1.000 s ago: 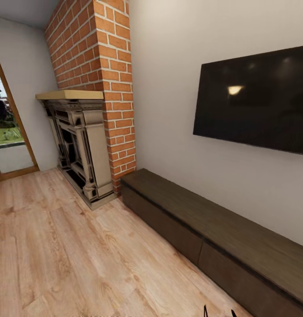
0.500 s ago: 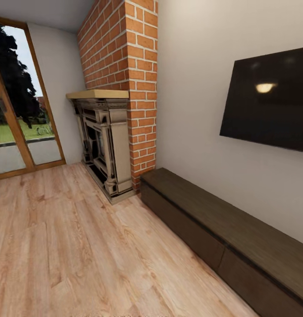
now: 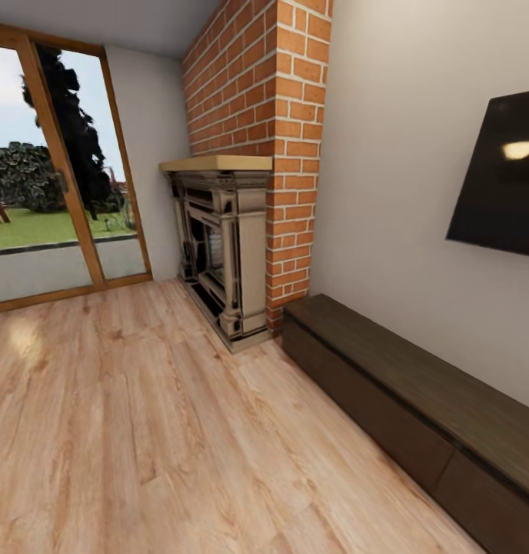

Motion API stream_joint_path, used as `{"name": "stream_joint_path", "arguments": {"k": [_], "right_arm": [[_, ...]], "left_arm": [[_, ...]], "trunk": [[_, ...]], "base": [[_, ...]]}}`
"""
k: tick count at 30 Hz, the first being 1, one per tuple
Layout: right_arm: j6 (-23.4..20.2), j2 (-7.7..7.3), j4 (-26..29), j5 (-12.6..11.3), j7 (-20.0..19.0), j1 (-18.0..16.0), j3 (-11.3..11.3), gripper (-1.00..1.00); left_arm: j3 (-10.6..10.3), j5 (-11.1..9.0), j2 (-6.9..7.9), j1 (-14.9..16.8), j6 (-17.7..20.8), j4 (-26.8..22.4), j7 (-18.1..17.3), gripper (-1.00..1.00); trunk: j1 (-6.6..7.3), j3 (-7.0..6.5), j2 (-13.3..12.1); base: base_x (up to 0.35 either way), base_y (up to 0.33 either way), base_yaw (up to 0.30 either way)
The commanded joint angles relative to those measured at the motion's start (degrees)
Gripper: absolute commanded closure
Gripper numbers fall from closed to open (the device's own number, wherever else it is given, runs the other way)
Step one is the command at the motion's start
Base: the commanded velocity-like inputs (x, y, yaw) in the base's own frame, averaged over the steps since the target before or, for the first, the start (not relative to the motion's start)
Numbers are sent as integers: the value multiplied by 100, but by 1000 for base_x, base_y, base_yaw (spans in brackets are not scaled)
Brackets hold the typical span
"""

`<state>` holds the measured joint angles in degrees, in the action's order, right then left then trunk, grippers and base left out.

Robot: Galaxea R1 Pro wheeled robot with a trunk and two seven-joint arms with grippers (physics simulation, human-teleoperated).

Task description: Place each of the two pumpkins and all three candles from the living room inside a cabinet in the living room (use any cabinet), then make sure every cabinet is closed, and position the cauldron so it is next to a table in the living room.

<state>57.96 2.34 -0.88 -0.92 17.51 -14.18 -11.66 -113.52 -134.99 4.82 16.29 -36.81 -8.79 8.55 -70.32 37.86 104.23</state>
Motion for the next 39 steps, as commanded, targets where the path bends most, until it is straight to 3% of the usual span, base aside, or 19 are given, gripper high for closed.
{"name": "stream_joint_path", "arguments": {"k": [1,15,26,39], "right_arm": [[5,2,-9,-10,46,-6,-48,-100],[-13,3,-8,-16,51,-6,-46,-100],[-13,3,-8,-13,50,-5,-49,-100],[-13,6,-8,-12,43,-6,-58,-100]], "left_arm": [[-49,-1,5,9,-28,-28,54,-100],[-48,-1,15,12,-4,-44,34,-100],[-39,-1,27,11,21,-36,57,-100],[-40,-1,19,11,105,-35,59,-100]], "trunk": [[-1,6,3],[-1,7,3],[-1,7,3],[-1,7,3]], "base": [[160,317,20],[206,281,4],[57,33,0],[294,87,-3]]}}
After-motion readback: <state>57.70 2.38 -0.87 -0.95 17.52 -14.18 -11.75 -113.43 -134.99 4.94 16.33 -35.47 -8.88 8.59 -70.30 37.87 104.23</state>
